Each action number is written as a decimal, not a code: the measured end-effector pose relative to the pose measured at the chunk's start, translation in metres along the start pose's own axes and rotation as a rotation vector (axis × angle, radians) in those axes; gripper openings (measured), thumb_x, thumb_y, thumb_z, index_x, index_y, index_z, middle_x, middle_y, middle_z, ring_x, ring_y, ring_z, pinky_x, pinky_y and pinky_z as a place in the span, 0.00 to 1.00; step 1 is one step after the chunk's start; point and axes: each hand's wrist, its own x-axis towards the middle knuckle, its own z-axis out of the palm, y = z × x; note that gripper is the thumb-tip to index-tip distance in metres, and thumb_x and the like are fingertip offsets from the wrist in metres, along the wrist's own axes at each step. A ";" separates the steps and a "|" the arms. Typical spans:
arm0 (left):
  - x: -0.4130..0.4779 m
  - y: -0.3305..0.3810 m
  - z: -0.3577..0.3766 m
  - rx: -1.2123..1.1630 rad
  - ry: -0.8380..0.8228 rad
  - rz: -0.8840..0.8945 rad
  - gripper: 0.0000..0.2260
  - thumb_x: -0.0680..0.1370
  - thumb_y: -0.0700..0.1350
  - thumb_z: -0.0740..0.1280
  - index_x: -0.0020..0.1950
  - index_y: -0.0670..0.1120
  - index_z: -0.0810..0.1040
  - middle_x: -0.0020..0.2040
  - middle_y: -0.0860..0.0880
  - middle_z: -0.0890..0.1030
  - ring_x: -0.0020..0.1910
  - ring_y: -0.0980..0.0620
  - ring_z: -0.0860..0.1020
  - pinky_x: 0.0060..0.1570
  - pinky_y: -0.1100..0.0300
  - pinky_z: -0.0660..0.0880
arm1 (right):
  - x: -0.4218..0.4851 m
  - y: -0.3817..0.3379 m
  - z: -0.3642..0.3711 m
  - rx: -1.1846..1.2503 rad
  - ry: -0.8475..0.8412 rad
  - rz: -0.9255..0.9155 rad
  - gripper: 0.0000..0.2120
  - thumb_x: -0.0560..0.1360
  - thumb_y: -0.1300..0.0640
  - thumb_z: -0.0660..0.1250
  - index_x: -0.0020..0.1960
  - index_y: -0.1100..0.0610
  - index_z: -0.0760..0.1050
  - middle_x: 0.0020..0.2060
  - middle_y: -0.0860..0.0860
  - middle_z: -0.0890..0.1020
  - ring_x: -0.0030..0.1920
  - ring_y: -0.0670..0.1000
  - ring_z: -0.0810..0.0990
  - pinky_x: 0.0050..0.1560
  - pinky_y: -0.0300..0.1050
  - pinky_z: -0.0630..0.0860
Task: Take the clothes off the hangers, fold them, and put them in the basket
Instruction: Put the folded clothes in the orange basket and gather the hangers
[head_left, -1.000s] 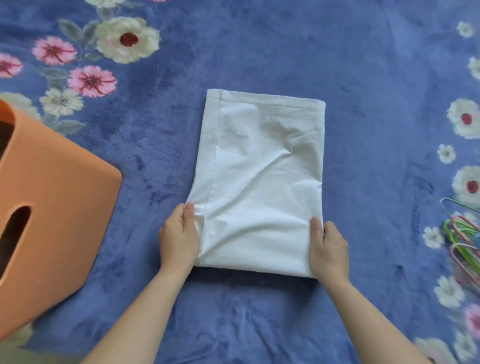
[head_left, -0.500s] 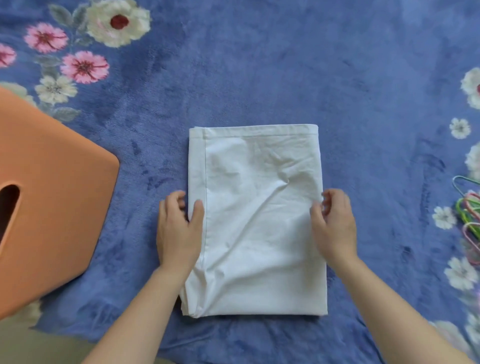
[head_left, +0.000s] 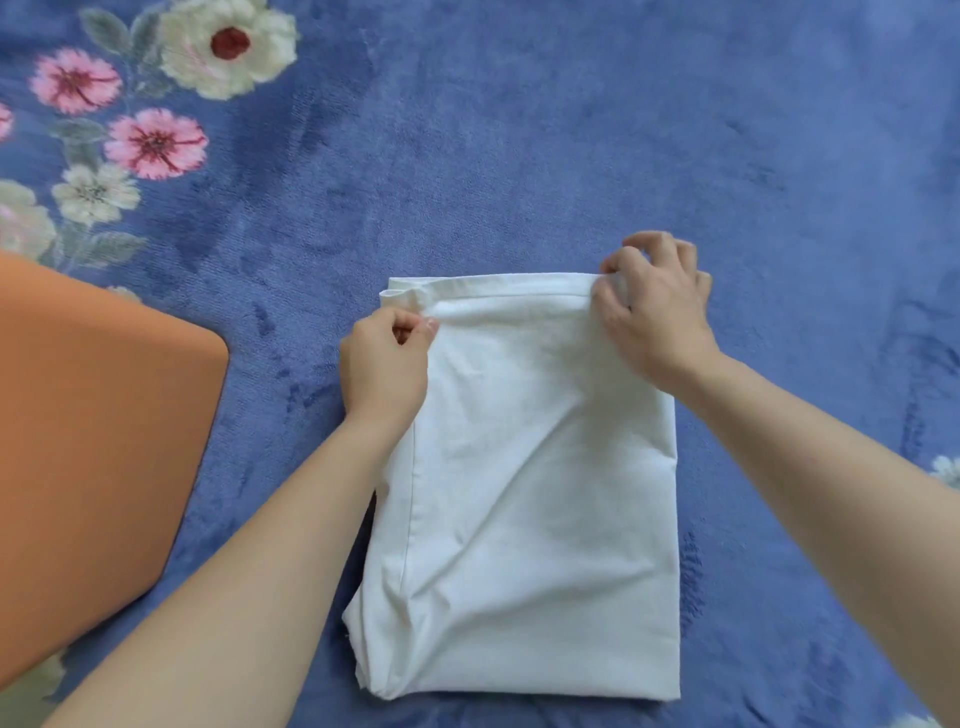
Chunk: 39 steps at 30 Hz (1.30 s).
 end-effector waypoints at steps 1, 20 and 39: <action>0.001 -0.002 -0.002 -0.047 -0.009 0.025 0.05 0.78 0.47 0.69 0.44 0.47 0.79 0.37 0.53 0.78 0.40 0.52 0.76 0.40 0.61 0.66 | 0.001 0.003 0.001 0.008 0.008 -0.014 0.10 0.79 0.56 0.59 0.54 0.58 0.76 0.63 0.53 0.71 0.66 0.55 0.63 0.61 0.48 0.57; 0.036 0.015 -0.022 -0.399 -0.004 0.031 0.04 0.79 0.42 0.67 0.47 0.45 0.81 0.35 0.56 0.81 0.34 0.63 0.77 0.41 0.64 0.75 | 0.008 0.019 0.000 0.229 0.122 0.005 0.07 0.79 0.54 0.62 0.48 0.55 0.76 0.51 0.48 0.71 0.59 0.53 0.67 0.53 0.43 0.56; -0.142 -0.096 0.024 0.728 -0.174 0.745 0.28 0.81 0.53 0.54 0.78 0.41 0.57 0.79 0.40 0.55 0.78 0.44 0.53 0.76 0.50 0.49 | -0.172 0.012 0.074 -0.116 -0.027 -0.352 0.26 0.80 0.51 0.53 0.77 0.56 0.58 0.77 0.55 0.60 0.77 0.54 0.54 0.76 0.53 0.48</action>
